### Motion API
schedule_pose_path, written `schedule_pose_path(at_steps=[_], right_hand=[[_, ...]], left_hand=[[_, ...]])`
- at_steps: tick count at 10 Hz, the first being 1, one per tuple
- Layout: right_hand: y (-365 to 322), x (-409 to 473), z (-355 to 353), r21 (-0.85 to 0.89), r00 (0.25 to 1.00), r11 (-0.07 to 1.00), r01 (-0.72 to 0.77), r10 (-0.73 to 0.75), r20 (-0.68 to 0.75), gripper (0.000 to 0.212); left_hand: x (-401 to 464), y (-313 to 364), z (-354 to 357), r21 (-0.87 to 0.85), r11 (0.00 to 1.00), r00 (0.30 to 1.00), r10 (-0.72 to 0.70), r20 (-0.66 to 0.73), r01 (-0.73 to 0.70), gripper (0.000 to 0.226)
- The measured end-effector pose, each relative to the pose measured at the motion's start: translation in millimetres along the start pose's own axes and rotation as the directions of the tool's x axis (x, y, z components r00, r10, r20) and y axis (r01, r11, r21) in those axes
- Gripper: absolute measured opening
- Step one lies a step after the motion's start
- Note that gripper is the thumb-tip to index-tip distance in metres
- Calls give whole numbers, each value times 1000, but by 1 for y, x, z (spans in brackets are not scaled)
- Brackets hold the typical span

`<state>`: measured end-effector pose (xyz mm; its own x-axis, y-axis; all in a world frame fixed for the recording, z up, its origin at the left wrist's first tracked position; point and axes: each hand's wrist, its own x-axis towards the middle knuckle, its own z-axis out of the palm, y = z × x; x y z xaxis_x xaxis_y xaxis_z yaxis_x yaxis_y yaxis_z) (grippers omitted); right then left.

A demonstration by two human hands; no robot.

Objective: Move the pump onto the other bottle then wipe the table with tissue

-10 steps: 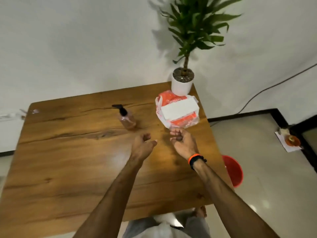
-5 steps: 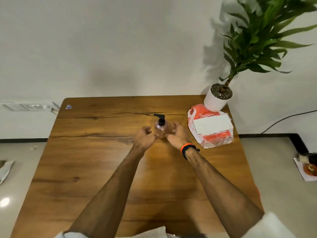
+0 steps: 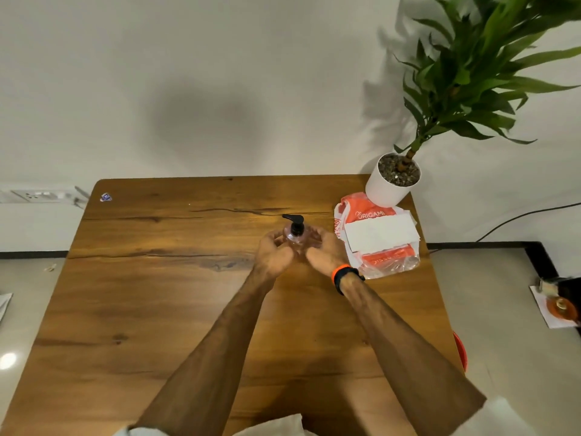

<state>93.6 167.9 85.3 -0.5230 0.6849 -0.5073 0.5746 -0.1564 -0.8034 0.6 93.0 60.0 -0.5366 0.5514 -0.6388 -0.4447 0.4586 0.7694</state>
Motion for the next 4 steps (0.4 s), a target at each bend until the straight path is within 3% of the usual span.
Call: schedule_pose_path(at_steps=[2,3,4], right_hand=[[17,10,-51,-76,996,997,-19,12,-88,48],[27,19,-64,-54,995,998,-38,33,-89,51],[29,24,-67,-87,997,996,-10,4,-71,54]], left_hand=[[0,1,52,66,997,999,29,22,-31,53],[-1,5,72,3,1000,998,0,66,-1,59],[-10,11,74,54,998,999,5,36,-7,56]])
